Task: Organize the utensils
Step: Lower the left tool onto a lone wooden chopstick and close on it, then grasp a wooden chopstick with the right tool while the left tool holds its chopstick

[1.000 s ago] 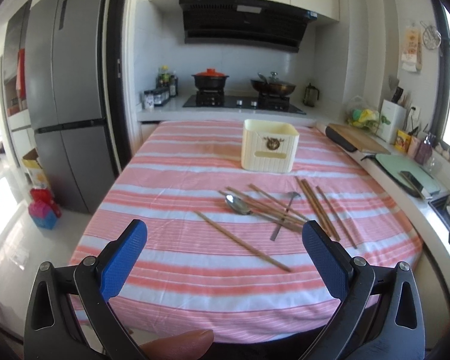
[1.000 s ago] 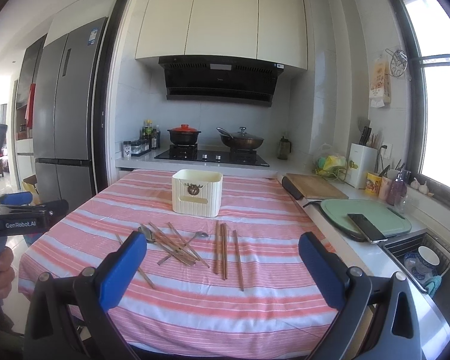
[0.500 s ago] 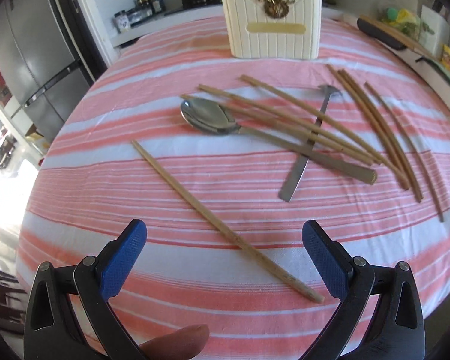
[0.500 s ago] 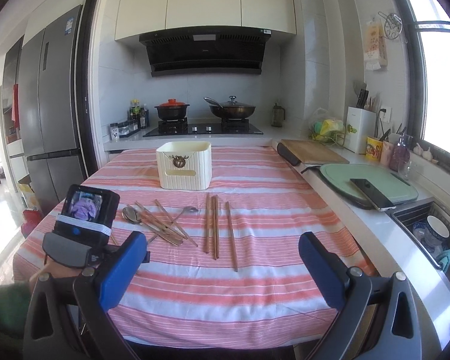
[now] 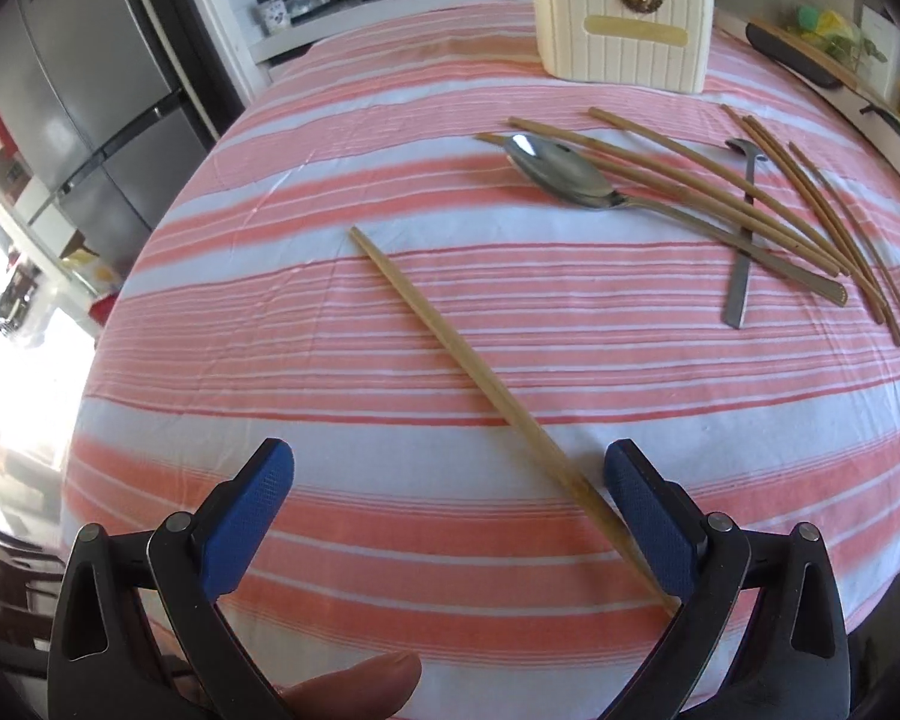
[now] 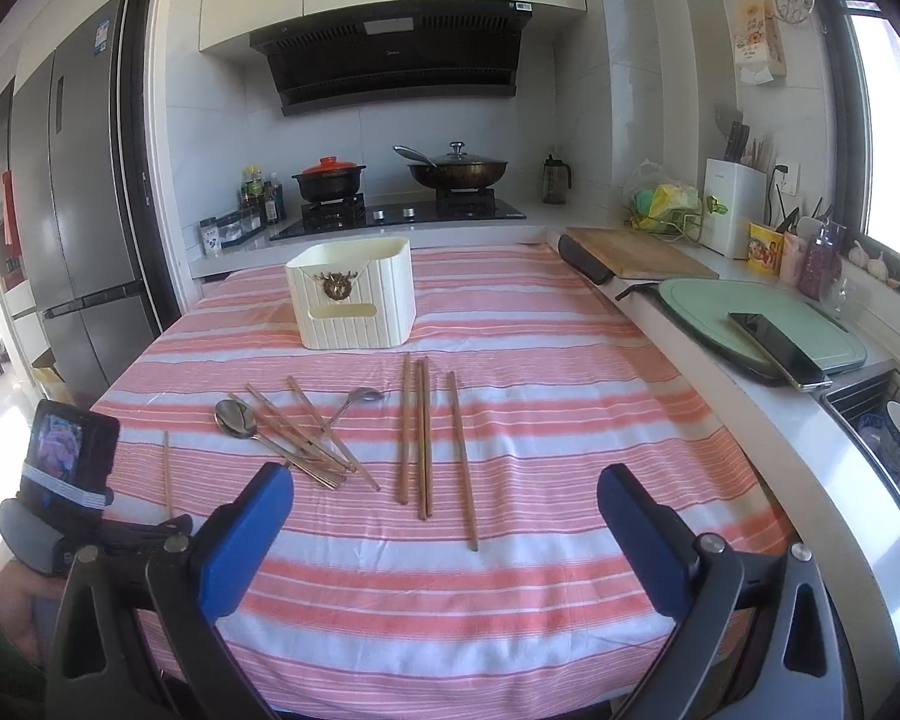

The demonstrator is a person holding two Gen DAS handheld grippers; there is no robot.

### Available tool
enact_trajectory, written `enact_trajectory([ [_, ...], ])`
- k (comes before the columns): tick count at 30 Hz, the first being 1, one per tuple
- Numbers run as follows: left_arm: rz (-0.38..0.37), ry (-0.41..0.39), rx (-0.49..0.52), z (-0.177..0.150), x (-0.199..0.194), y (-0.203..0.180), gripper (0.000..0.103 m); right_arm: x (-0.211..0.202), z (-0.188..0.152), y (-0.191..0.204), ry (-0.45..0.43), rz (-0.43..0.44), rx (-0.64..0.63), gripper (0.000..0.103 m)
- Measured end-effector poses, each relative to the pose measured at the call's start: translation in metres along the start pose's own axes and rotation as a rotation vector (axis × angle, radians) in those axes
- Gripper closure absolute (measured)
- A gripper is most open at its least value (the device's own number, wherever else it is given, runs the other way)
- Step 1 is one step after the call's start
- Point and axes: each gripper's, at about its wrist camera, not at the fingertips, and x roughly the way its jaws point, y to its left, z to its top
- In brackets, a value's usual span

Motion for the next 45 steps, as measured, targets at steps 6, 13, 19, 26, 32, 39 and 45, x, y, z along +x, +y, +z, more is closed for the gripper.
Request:
enact_trajectory([
  [6, -0.112, 0.136, -0.158, 0.013, 0.021, 0.038, 0.001, 0.016, -0.001, 0.007, 0.046, 0.006, -0.001, 0.0],
  [13, -0.166, 0.19, -0.165, 0.061, 0.037, 0.056, 0.048, 0.023, -0.008, 0.017, 0.091, 0.011, -0.023, 0.0],
  [19, -0.158, 0.17, -0.071, 0.08, 0.047, 0.047, 0.097, 0.029, -0.008, 0.02, 0.106, 0.008, -0.03, 0.0],
  [26, -0.187, 0.109, -0.048, 0.117, 0.071, 0.046, 0.099, 0.049, 0.005, -0.004, 0.117, 0.036, -0.013, 0.0],
  [32, -0.182, 0.094, -0.054, 0.128, 0.079, 0.049, 0.096, 0.13, 0.022, -0.022, 0.218, 0.032, -0.124, 0.0],
  [39, -0.188, 0.066, -0.044, 0.113, 0.068, 0.054, 0.047, 0.217, 0.029, -0.019, 0.419, 0.149, -0.085, 0.038],
  [45, -0.153, 0.061, 0.009, 0.105, 0.073, 0.054, 0.022, 0.253, 0.023, -0.012, 0.525, 0.109, -0.168, 0.057],
])
